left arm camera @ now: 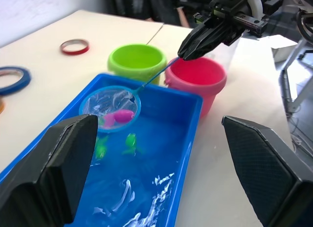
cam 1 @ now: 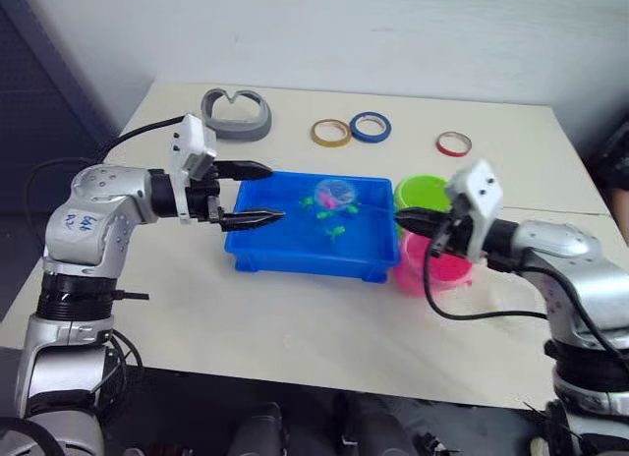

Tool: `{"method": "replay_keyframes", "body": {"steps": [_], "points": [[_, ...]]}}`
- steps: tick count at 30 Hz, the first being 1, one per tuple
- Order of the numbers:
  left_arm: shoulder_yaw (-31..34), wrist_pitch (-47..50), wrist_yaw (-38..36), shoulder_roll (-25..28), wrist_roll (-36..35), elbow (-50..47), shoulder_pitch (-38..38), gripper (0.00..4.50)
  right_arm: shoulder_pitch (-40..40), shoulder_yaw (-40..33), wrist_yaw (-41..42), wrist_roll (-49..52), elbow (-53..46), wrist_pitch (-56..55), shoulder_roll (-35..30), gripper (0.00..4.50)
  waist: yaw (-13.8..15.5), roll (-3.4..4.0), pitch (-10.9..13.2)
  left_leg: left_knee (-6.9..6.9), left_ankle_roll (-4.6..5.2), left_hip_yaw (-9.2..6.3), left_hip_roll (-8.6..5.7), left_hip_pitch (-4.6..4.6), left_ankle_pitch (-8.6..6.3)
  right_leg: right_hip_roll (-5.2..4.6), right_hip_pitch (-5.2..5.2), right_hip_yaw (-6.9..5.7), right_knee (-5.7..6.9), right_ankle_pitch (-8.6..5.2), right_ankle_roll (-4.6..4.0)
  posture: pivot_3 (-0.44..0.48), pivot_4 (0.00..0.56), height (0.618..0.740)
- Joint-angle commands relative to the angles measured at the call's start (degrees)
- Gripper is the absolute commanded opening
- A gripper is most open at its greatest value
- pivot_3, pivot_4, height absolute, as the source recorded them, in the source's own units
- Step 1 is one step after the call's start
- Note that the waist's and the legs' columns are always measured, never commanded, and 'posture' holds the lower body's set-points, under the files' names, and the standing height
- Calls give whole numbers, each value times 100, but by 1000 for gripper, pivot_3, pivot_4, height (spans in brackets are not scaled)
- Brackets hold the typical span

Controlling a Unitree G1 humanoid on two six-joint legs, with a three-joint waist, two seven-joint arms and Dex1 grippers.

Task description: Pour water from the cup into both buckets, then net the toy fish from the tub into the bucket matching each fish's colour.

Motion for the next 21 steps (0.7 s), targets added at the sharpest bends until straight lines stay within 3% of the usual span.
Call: {"method": "replay_keyframes", "body": {"steps": [1, 7, 12, 16, 21], "points": [[-183, -191, -286, -236, -12, 188, -334, 4443, 741, -1247, -143, 498, -1069, 247, -171, 0, 3, 0, 0, 0, -2, 0, 0, 1, 1, 1, 0, 0, 2, 0, 0, 0, 150, 740], [-532, -510, -700, -728, 116, 610, -702, 4443, 2389, -2908, -97, 676, -2008, 63, -375, 0, -8, 2, 0, 2, -5, 4, 0, 9, 3, 4, 5, 8, 11, 0, 0, 0, 150, 740], [-656, -757, -873, -1000, 215, 926, -883, 4443, 3631, -3462, 80, 301, -2260, -832, -458, 0, -19, 2, 0, 1, -7, 7, 0, 15, 5, 8, 9, 13, 9, 0, 0, 0, 150, 740], [-745, -1029, -973, -1170, 378, 1170, -950, 4443, 4733, -3396, 231, -1040, -2040, -2990, -457, 0, -8, 2, 0, 1, -9, 12, -2, 25, 6, 10, 13, 18, -1, 0, 1, 0, 150, 740], [-690, -1191, -1035, -1253, 477, 1452, -1081, 4443, 5382, -3205, -212, -3107, -1128, -6712, -765, 0, -24, -2, 0, 2, -9, 26, -5, 38, 7, 11, 19, 29, 1, 0, 1, 0, 150, 740]]}}
